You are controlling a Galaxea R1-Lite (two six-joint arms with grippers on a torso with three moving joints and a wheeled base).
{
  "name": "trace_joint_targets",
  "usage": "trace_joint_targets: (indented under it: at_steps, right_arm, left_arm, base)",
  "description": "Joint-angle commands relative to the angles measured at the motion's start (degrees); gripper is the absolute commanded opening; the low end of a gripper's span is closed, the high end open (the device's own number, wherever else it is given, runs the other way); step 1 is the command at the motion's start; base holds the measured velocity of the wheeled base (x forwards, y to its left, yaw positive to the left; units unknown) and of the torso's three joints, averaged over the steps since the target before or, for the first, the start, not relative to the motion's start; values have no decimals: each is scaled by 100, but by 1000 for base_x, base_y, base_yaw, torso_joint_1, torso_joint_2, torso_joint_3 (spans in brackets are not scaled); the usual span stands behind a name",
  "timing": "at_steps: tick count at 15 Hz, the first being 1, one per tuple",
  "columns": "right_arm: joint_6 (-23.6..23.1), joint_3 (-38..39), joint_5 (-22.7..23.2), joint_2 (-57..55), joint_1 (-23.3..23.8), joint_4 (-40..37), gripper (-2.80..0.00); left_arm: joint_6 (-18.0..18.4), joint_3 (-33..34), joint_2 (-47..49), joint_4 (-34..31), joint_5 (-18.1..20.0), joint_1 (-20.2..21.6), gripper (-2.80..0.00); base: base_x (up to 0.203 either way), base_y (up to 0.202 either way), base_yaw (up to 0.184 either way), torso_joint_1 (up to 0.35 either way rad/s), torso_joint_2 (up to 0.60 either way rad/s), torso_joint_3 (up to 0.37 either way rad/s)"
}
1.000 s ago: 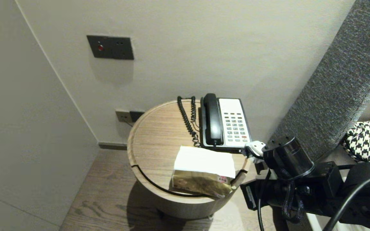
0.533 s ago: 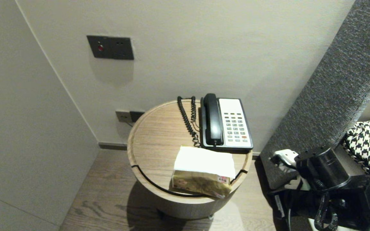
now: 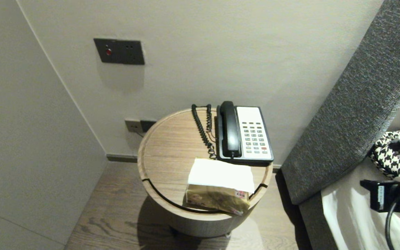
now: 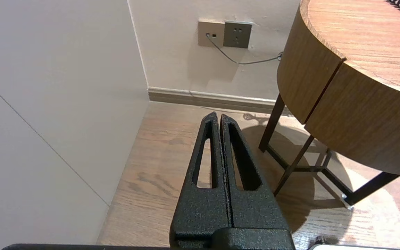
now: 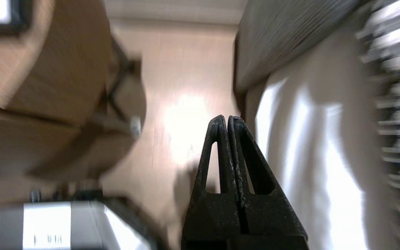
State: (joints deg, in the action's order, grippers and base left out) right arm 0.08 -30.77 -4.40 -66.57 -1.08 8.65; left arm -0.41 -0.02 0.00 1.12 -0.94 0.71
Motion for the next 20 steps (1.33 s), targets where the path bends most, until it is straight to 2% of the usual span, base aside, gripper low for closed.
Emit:
trace_joint_targets:
  at_steps: [1, 4, 8, 12, 16, 20]
  right_arm:
    - [-41, 29, 26, 1169, 152, -14, -280]
    - [-249, 795, 127, 2174, 179, -25, -280]
    - [-873, 2317, 344, 3648, 126, -11, -280]
    - [-1017, 3058, 741, 4493, 170, -25, -280]
    - [-1007, 3168, 731, 4947, 130, -104, -280]
    - [-974, 3081, 636, 5609, 133, -548, -280]
  left_arm:
    - [-2, 2, -9, 2, -3, 0, -280]
    - [-2, 2, -9, 2, -3, 0, -280]
    - [-2, 2, -9, 2, -3, 0, -280]
    - [-2, -11, -9, 2, -3, 6, -280]
    - [-2, 2, -9, 2, -3, 3, -280]
    - [-2, 2, -9, 2, -3, 8, -280]
  base:
    - [0, 0, 0, 0, 0, 0]
    - [0, 0, 0, 0, 0, 0]
    - [0, 0, 0, 0, 0, 0]
    - [0, 0, 0, 0, 0, 0]
    - [0, 0, 0, 0, 0, 0]
    - [0, 0, 0, 0, 0, 0]
